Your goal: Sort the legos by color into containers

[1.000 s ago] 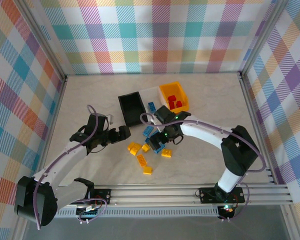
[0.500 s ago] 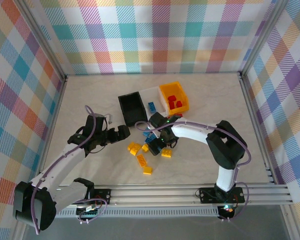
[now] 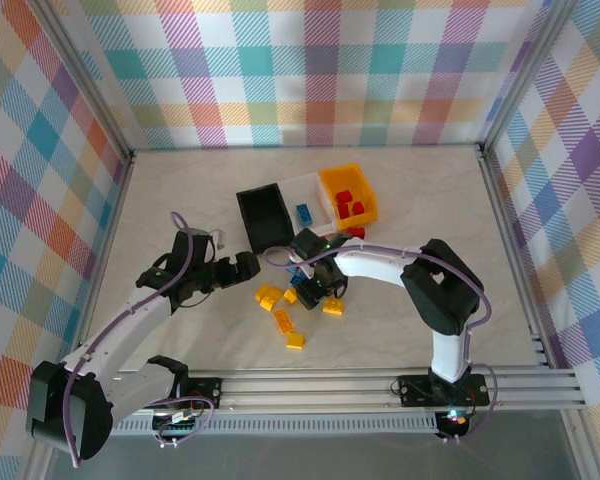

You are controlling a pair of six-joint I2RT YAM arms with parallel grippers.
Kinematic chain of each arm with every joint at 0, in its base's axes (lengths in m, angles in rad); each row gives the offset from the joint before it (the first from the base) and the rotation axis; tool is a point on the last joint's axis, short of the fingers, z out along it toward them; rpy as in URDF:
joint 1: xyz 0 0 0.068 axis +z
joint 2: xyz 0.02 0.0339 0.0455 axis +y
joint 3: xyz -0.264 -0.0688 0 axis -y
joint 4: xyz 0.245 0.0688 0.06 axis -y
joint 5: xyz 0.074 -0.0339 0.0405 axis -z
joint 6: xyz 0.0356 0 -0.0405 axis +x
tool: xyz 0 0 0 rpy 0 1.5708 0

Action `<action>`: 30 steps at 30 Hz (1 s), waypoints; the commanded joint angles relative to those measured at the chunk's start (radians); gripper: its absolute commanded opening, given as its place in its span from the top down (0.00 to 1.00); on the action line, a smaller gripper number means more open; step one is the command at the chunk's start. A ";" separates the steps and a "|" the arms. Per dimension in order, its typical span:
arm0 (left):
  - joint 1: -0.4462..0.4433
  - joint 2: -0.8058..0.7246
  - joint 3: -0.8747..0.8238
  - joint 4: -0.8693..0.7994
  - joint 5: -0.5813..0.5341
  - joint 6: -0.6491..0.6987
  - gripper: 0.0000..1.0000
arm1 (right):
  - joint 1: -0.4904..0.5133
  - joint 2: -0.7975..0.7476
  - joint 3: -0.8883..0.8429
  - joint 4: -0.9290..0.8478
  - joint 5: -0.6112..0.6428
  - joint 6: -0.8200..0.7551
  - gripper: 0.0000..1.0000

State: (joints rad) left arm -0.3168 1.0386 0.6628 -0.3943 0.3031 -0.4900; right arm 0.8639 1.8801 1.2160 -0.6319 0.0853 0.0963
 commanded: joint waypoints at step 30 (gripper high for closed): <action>0.008 0.018 0.015 -0.041 -0.008 0.037 0.01 | -0.218 0.273 0.724 -0.118 0.102 -0.017 0.45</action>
State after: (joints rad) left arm -0.3168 1.0519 0.6617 -0.3981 0.3023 -0.4812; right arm 0.6567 2.0701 1.8500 -0.7124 0.1795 0.0883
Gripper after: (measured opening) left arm 0.990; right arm 0.632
